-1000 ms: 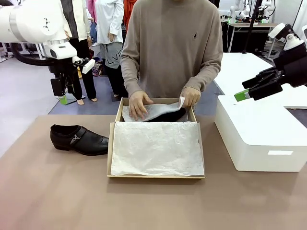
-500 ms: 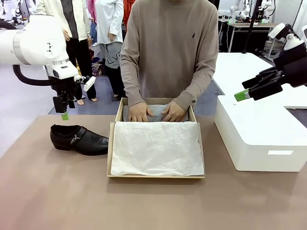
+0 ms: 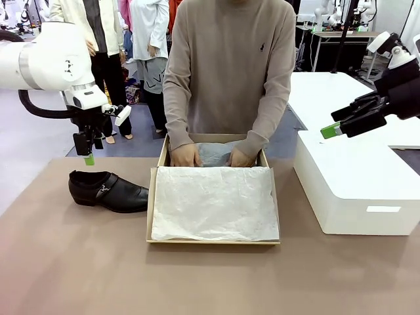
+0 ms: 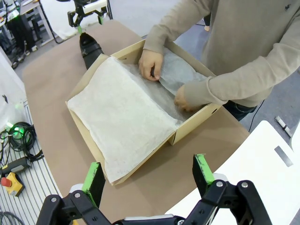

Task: Pack the shoes into the box.
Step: Place the other shoe of the Shoes into the Shoes Box.

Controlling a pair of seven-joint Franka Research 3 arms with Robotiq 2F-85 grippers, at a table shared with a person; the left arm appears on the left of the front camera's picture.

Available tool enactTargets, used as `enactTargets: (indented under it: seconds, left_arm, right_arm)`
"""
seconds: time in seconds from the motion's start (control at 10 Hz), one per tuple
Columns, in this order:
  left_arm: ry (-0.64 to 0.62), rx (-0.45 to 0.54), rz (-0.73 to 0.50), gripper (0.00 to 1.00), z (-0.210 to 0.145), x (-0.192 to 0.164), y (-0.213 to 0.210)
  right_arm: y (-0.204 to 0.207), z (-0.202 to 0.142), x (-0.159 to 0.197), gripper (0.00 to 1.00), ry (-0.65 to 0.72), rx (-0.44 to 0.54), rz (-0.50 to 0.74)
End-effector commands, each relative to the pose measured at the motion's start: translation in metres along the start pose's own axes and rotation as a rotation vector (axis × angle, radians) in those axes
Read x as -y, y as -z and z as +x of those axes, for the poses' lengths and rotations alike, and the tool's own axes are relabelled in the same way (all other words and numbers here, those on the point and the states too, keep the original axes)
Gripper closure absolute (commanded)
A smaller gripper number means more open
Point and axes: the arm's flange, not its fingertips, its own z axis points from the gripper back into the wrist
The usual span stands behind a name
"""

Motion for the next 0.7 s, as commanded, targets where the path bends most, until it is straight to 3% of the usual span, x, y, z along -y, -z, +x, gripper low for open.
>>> enactTargets:
  seconds: [0.0,0.6]
  left_arm:
    - [-0.002,0.0,0.003,0.0,-0.001,0.0,-0.002]
    - [-0.023,-0.05,0.057,0.0,-0.014,-0.011,0.024]
  right_arm:
    - [0.002,0.0,0.002,0.0,-0.013,0.015,0.012]
    - [0.002,0.0,0.002,0.0,-0.013,0.015,0.012]
